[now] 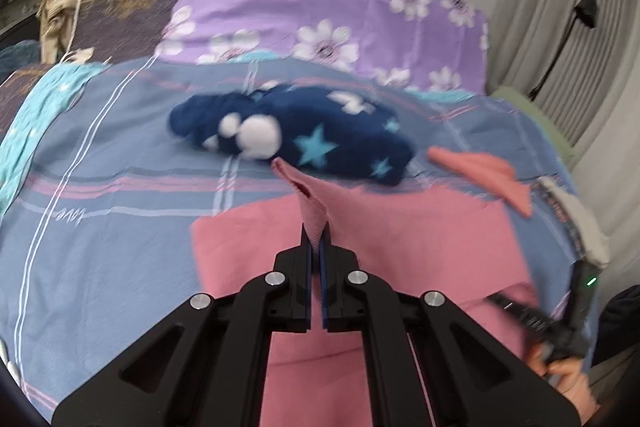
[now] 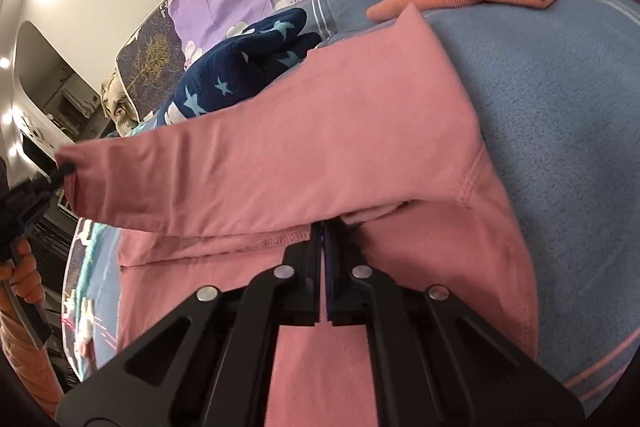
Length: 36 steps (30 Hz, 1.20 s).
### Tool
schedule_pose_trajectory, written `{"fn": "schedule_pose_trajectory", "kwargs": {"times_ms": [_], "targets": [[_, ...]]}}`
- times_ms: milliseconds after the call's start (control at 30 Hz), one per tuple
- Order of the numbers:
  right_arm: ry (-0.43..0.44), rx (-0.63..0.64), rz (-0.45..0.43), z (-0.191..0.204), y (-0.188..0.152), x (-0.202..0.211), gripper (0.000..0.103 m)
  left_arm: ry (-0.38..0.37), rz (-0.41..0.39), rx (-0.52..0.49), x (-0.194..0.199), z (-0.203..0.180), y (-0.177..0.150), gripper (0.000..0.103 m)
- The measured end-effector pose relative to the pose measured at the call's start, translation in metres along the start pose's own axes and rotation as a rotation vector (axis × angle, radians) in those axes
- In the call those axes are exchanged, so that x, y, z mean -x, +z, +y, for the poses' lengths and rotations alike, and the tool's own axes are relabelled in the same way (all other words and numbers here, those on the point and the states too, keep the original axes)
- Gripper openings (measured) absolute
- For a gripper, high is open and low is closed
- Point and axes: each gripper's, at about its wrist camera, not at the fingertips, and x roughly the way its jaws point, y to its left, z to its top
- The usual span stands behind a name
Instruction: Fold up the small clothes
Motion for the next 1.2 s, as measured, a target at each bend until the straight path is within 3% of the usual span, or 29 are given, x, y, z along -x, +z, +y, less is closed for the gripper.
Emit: {"fn": "schedule_pose_trajectory", "kwargs": {"times_ms": [267,400,500,600,667,767,933,1000,1200], "targets": [[-0.065,0.013,0.014,0.002,0.001,0.003,0.002,0.108,0.060,-0.004,-0.033,0.037,-0.030,0.006],[-0.106,0.044,0.013,0.006,0.002,0.010,0.009,0.190,0.051,-0.011,-0.039,0.047,-0.043,0.022],[-0.187,0.069,-0.015,-0.002,0.003,0.021,0.015,0.175,-0.005,-0.003,-0.022,0.047,-0.048,0.023],[-0.212,0.041,-0.015,-0.017,0.004,0.026,0.013,0.134,-0.051,0.006,-0.009,0.041,-0.052,0.026],[-0.209,0.014,-0.011,-0.027,0.005,0.029,0.007,0.106,-0.056,-0.002,-0.007,0.035,-0.056,0.026],[-0.234,0.027,-0.015,-0.025,0.001,0.035,0.006,0.108,-0.029,-0.068,-0.018,0.021,-0.066,0.029],[-0.257,0.105,-0.036,-0.010,-0.006,0.050,0.019,0.262,0.061,-0.098,-0.047,0.028,-0.084,0.032],[-0.269,0.129,-0.051,-0.006,-0.005,0.056,0.019,0.290,0.047,-0.066,-0.043,0.040,-0.087,0.043],[-0.290,0.086,-0.069,-0.021,0.004,0.063,0.023,0.397,-0.007,-0.006,-0.017,0.066,-0.083,0.044]]}}
